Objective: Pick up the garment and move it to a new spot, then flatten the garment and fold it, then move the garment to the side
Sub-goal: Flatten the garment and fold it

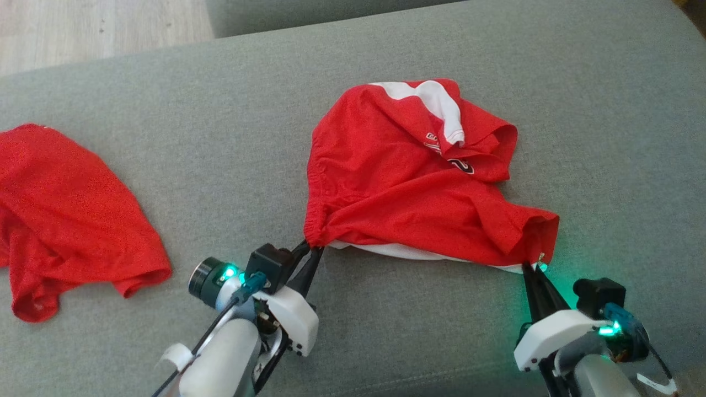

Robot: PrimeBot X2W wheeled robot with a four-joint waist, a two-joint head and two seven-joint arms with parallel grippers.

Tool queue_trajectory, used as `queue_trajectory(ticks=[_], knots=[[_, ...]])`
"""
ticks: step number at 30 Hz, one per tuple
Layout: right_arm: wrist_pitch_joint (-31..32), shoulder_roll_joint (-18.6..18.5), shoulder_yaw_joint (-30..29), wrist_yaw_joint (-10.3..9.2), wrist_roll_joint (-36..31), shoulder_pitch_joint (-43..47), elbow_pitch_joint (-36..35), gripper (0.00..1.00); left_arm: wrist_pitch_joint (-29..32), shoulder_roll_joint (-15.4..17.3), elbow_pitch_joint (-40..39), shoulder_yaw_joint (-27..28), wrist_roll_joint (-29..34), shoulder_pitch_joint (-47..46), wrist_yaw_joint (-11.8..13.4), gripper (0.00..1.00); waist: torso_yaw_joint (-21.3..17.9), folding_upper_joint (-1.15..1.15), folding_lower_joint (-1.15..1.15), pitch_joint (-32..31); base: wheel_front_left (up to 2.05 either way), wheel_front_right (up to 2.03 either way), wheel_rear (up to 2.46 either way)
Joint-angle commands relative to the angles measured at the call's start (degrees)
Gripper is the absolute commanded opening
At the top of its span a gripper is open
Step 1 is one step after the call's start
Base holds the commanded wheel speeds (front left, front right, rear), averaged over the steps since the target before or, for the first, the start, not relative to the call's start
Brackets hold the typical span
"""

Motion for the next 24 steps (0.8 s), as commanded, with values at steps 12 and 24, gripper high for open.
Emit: queue_trajectory(ticks=[12, 24], knots=[[-2.33, -0.44, 2.73, -0.04, 0.02, 0.24, -14.25, 0.0, -0.7, 3.45, -1.97, 2.54, 0.73, -1.64, 0.47, 0.0, 0.0, 0.0, 0.0, -4.42, 0.0, 0.0, 0.0], [5.87, -5.35, 3.33, -0.04, 3.1, -4.68, -34.65, 0.0, 4.42, 8.3, -8.69, 1.16, -1.21, -16.14, -1.66, 0.0, 3.71, 0.0, 0.0, -9.84, 0.0, 0.0, 0.0]])
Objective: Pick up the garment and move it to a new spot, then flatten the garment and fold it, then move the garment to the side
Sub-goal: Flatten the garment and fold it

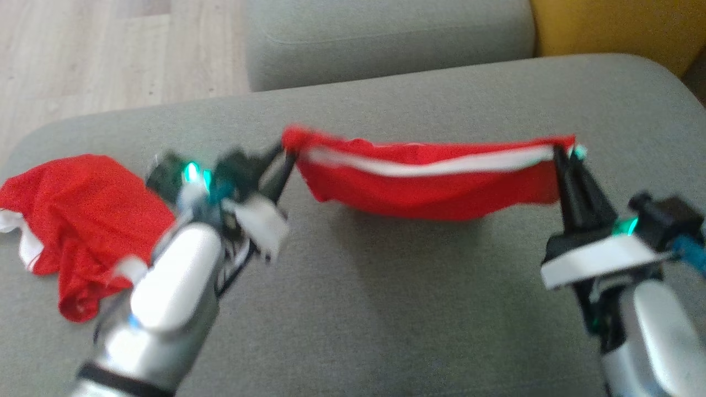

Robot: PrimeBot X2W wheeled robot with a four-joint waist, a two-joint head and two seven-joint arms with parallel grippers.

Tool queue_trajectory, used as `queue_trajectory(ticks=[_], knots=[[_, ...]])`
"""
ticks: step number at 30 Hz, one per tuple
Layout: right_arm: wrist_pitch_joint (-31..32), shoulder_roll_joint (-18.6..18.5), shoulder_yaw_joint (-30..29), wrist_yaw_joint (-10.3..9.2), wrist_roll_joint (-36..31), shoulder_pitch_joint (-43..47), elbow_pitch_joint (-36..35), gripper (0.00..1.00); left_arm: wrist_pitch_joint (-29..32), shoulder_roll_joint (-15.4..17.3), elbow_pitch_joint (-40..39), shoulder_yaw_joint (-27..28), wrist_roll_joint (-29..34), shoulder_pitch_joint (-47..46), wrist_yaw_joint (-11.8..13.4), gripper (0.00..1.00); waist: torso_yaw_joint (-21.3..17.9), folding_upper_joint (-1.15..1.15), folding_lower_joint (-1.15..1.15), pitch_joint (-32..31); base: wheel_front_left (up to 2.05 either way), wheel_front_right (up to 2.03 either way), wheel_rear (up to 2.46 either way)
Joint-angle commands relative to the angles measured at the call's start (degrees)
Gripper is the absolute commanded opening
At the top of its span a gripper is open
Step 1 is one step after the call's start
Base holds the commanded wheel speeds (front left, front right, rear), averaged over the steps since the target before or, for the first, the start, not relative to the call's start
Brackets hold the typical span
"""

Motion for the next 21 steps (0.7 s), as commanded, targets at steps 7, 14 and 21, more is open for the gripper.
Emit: queue_trajectory(ticks=[7, 14, 21], knots=[[5.6, -1.83, -1.1, -0.04, -1.44, -14.03, -4.66, 0.0, 4.71, 3.32, -5.86, 0.55, -6.45, -14.59, -0.34, 0.0, 2.8, 0.0, 0.0, -2.34, 0.0, 0.0, 0.0], [11.39, 0.45, -4.32, -0.04, -4.23, -15.24, -6.99, 0.0, 8.48, 4.49, -8.13, 1.66, -13.73, -14.86, -0.36, 0.0, 3.94, 0.0, 0.0, -3.15, 0.0, 0.0, 0.0], [15.56, 0.72, -4.09, -0.04, -6.48, -15.5, -7.78, 0.0, 12.62, 5.4, -11.12, 2.93, -17.87, -14.06, -0.36, 0.0, 3.68, 0.0, 0.0, 0.61, 0.0, 0.0, 0.0]])
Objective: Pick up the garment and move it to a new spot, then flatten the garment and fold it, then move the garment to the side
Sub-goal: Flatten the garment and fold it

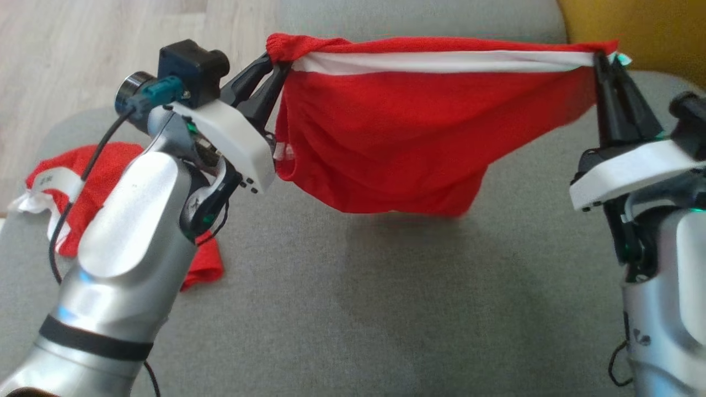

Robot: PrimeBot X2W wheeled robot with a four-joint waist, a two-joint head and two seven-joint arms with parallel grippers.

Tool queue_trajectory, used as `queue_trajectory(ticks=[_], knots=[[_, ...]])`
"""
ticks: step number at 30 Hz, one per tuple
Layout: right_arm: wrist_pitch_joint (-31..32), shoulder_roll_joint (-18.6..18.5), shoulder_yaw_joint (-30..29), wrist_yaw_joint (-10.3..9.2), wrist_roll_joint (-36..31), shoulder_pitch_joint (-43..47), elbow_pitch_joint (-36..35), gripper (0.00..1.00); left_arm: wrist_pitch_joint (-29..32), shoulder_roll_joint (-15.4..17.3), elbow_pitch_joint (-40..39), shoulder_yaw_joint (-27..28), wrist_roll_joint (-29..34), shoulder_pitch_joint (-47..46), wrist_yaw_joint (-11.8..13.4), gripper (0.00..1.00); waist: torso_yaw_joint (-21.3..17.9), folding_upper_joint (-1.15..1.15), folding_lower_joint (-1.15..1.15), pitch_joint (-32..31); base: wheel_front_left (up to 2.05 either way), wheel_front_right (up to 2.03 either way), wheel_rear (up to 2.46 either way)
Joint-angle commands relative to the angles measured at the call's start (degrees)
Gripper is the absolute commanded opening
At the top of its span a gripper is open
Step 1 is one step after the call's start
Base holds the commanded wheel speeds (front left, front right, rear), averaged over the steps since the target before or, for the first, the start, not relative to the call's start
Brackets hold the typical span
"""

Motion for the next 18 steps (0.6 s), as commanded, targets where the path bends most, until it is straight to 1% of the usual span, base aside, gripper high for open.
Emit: queue_trajectory(ticks=[1, 2, 5, 8, 10, 13, 16, 18], knots=[[0.51, -0.6, 1.92, -0.04, -0.61, -4.38, -1.5, 0.0, 0.83, 1.82, -2.19, 2.78, -0.96, -4.22, 0.08, 0.0, -0.52, 0.0, 0.0, 2.94, 0.0, 0.0, 0.0], [0.51, -0.6, 1.92, -0.04, -0.61, -4.38, -1.5, 0.0, 0.83, 1.82, -2.19, 2.78, -0.96, -4.22, 0.08, 0.0, -0.52, 0.0, 0.0, 2.94, 0.0, 0.0, 0.0], [0.5, -1.94, 3.54, -0.04, -0.51, -10.73, 1.01, 0.0, 2.59, 1.98, -1.28, 3.27, -1.83, -7.78, 0.07, 0.0, -1.67, 0.0, 0.0, 8.27, 0.0, 0.0, 0.0], [-0.39, -3.47, 5.93, -0.04, -0.39, -20.05, 6.55, 0.0, 3.29, 2.08, 1.7, 3.75, -2.42, -13.63, 0.07, 0.0, -3.01, 0.0, 0.0, 14.02, 0.0, 0.0, 0.0], [-1.66, -4.06, 7.87, -0.04, -0.08, -27.21, 11.92, 0.0, 2.64, 2.32, 4.73, 3.78, -2.12, -18.65, 0.07, 0.0, -3.95, 0.0, 0.0, 17.78, 0.0, 0.0, 0.0], [-4.95, -4.67, 12.22, -0.04, 1.48, -38.13, 21.04, 0.0, 0.44, 1.93, 10.6, 4.94, -1.99, -26.89, 0.11, 0.0, -5.22, 0.0, 0.0, 22.88, 0.0, 0.0, 0.0], [-9.93, -5.55, 12.37, -0.04, 1.13, -48.86, 29.85, 0.0, -3.9, 0.78, 16.66, 5.65, -0.19, -35.69, 0.71, 0.0, -5.61, 0.0, 0.0, 26.66, 0.0, 0.0, 0.0], [-14.17, -4.95, 10.14, -0.04, 0.66, -54.58, 35.26, 0.0, -7.67, -0.33, 20.63, 6.14, 0.63, -40.67, 1.22, 0.0, -5.72, 0.0, 0.0, 28.11, 0.0, 0.0, 0.0]])
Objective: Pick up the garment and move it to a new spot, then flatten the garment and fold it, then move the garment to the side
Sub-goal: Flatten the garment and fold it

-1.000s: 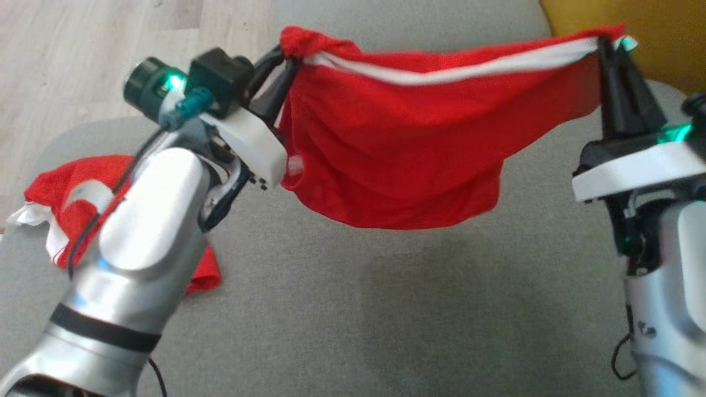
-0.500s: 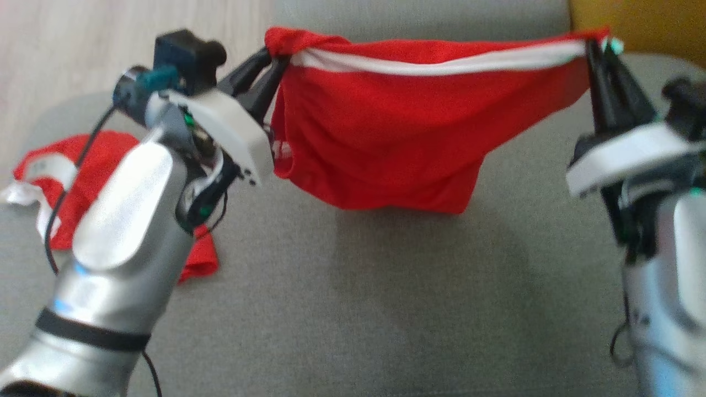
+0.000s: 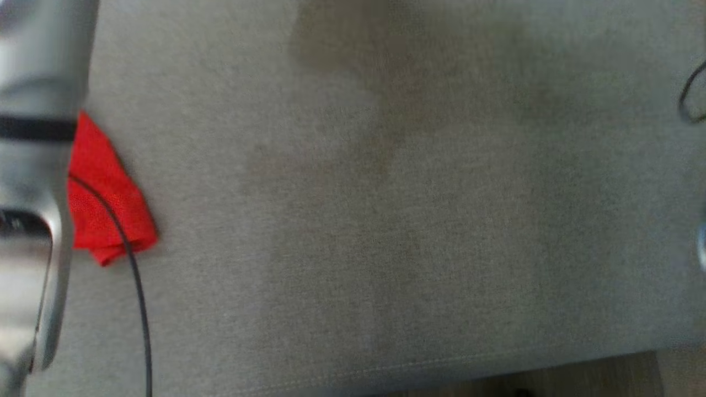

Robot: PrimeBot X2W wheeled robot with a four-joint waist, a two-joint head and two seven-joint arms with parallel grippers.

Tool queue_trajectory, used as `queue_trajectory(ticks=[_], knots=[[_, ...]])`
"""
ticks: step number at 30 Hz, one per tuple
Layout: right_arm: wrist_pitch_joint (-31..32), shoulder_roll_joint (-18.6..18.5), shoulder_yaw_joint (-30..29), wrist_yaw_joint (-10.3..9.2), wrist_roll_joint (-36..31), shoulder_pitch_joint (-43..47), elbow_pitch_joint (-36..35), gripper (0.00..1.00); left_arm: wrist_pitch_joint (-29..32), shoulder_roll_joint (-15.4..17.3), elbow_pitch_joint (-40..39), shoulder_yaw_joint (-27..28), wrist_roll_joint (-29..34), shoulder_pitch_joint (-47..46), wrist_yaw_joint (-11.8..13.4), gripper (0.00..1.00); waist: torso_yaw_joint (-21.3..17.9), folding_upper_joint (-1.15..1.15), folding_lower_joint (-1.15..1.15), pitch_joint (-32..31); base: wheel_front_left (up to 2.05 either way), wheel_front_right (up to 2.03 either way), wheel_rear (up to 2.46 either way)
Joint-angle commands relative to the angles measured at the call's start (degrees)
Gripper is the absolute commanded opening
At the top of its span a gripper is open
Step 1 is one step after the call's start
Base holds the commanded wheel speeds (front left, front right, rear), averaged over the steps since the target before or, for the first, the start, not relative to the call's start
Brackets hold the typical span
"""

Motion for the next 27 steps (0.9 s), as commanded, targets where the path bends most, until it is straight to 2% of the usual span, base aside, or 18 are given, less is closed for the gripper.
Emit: queue_trajectory(ticks=[1, 6, 12, 18, 21, 22, 26, 27], knots=[[-3.13, 0.75, -1.24, -0.04, -1.31, -4.59, 1.16, 0.0, -2.68, 0.93, 0.78, 2.01, 0.68, -5.51, 0.52, 0.0, -1.78, 0.0, -0.02, 5.44, 0.0, 0.0, 0.0], [-10.69, 3.09, -3.87, -0.04, -3.8, -11.3, 11.13, 0.0, -8.98, -0.9, 8.6, 1.48, 1.12, -11.52, -0.01, 0.0, -1.76, 0.0, -0.02, 7.59, 0.0, 0.0, 0.0], [-12.17, 4.81, -1.1, -0.04, -4.34, -8.06, 19.58, 0.0, -10.58, -4.4, 13.17, 1.34, 0.8, -8.22, -0.22, 0.0, -0.93, 0.0, -0.02, 8.77, 0.0, 0.0, 0.0], [-12.27, 4.53, 6.1, -0.04, -0.84, -0.92, 26.59, 0.0, -10.65, -5.54, 12.08, 0.05, 1.51, 1.69, -0.69, 0.0, 0.06, 0.0, -0.02, 7.75, 0.0, 0.0, 0.0], [-11.93, 3.6, 9.97, -0.04, 3.09, 2.68, 28.85, 0.0, -10.66, -5.3, 10.04, -1.41, 2.33, 8.22, -0.81, 0.0, 0.7, 0.0, -0.02, 6.04, 0.0, 0.0, 0.0], [-10.44, 2.77, 12.74, -0.04, 6.39, 5.18, 29.55, 0.0, -10.66, -4.95, 8.14, -3.06, 2.56, 12.89, -0.83, 0.0, 1.06, 0.0, -0.02, 4.69, 0.0, 0.0, 0.0], [-5.94, -0.03, 19.93, -0.04, 13.4, 11.1, 27.52, 0.0, -10.67, -3.07, 4.82, -8.02, 2.95, 21.62, -0.85, 0.0, 1.87, 0.0, -0.02, 1.55, 0.0, 0.0, 0.0], [-5.94, -0.03, 19.93, -0.04, 13.4, 11.1, 27.52, 0.0, -10.67, -3.07, 4.82, -8.02, 2.95, 21.62, -0.85, 0.0, 1.87, 0.0, -0.02, 1.55, 0.0, 0.0, 0.0]])
